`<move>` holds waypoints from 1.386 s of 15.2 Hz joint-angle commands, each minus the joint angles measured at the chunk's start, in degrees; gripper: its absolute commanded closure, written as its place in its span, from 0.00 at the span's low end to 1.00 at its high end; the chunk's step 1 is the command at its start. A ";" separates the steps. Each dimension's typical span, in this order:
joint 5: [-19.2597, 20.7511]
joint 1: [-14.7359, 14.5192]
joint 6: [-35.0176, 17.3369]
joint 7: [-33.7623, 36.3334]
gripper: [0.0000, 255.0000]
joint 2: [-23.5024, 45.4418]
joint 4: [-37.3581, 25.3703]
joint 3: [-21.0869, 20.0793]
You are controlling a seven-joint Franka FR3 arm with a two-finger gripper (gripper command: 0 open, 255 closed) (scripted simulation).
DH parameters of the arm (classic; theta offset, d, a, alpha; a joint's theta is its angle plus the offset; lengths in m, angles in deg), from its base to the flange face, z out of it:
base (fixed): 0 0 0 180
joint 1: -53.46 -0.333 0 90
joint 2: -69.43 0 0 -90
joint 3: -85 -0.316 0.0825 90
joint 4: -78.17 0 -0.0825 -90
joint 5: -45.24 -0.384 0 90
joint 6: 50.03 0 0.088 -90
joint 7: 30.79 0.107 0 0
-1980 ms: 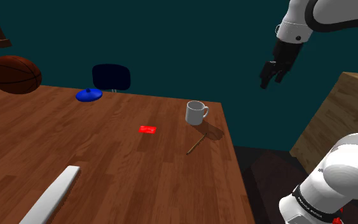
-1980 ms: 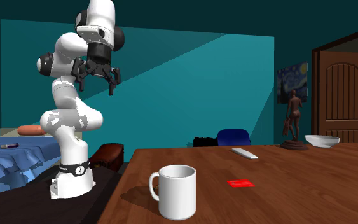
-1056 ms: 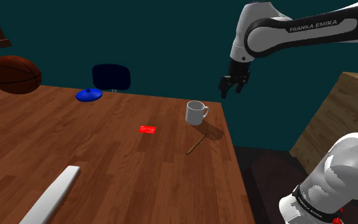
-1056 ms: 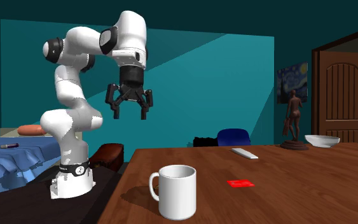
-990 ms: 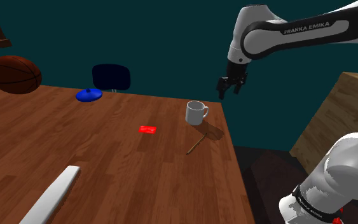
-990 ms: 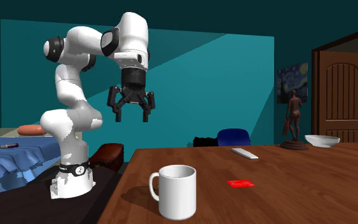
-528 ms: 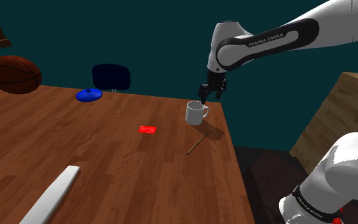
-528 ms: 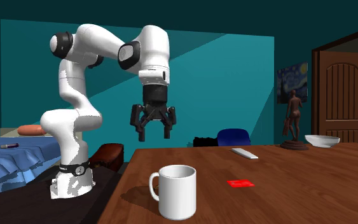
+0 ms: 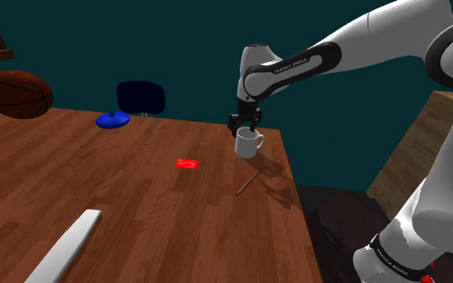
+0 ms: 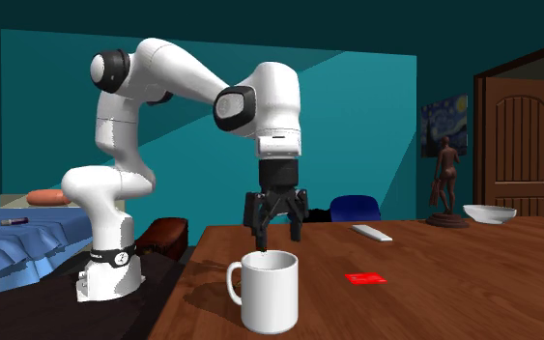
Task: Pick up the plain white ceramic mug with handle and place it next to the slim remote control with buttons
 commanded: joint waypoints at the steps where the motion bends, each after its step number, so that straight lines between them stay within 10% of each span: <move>1: 0.15 -0.32 -0.47 0.52 0.00 3.02 -2.55 -0.15; 16: 0.66 -0.38 -5.51 0.85 0.00 5.97 -0.43 0.04; 17: 0.66 -0.38 -5.51 0.85 1.00 5.97 -0.43 0.04; 21: 0.66 -0.38 -5.51 0.85 1.00 5.97 -0.43 0.04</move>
